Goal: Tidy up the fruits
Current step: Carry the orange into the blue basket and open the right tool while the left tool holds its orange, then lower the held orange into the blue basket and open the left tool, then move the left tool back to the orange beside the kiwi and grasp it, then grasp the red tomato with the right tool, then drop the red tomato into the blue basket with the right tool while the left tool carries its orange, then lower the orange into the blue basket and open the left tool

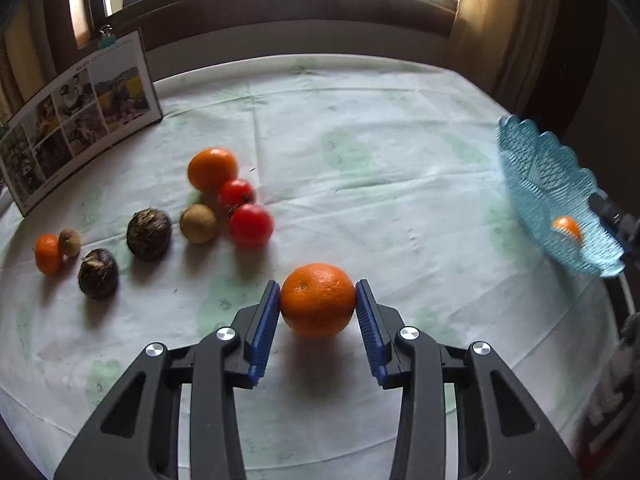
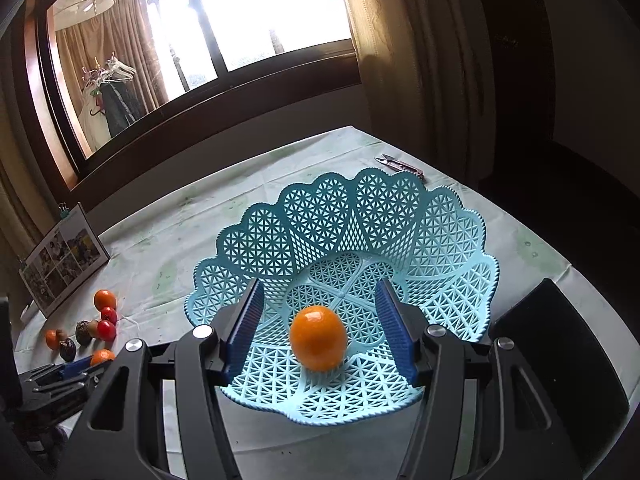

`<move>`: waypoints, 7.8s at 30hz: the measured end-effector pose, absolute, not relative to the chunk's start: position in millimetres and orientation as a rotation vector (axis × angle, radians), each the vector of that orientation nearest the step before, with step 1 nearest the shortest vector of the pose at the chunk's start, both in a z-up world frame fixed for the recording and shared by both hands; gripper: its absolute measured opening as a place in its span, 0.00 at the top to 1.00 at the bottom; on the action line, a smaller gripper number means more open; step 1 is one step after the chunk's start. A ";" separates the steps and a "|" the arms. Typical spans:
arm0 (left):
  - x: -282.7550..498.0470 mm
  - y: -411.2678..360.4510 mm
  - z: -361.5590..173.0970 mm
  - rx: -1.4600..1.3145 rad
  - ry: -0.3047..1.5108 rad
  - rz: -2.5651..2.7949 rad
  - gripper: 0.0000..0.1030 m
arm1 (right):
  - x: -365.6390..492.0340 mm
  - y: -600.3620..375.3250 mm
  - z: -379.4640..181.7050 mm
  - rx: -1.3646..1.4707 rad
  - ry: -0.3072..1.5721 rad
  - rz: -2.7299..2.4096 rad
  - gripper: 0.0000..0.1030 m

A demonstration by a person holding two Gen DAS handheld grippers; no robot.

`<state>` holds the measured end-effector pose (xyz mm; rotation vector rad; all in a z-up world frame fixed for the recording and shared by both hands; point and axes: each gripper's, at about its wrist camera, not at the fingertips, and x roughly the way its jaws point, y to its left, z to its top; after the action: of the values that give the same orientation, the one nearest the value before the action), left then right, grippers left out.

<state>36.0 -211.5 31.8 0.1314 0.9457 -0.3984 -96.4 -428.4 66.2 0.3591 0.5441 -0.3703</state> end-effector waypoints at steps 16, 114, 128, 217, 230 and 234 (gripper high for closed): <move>36.7 -336.8 89.5 0.196 0.784 -0.651 0.62 | -94.4 -439.0 70.6 0.304 0.578 -0.455 0.42; 118.5 25.5 20.2 -0.053 0.893 -0.222 0.62 | -4.8 -228.8 39.5 0.149 0.804 -0.053 0.11; 98.7 18.2 45.3 -0.003 0.773 -0.197 0.62 | 48.8 -205.3 34.8 0.125 0.840 0.041 0.30; 31.0 -338.9 80.1 0.129 0.809 -0.873 0.61 | -128.4 -430.3 62.7 0.339 0.405 -0.629 0.41; 44.7 -322.1 75.9 0.085 0.781 -0.770 0.11 | -135.7 -431.7 64.3 0.348 0.361 -0.655 0.31; 46.3 -301.6 78.3 0.082 0.769 -0.723 0.11 | -136.7 -428.8 65.7 0.333 0.351 -0.661 0.31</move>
<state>46.3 -301.6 78.3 0.0823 0.7691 -0.7232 -136.7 -428.8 65.7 0.3334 0.3506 -0.6607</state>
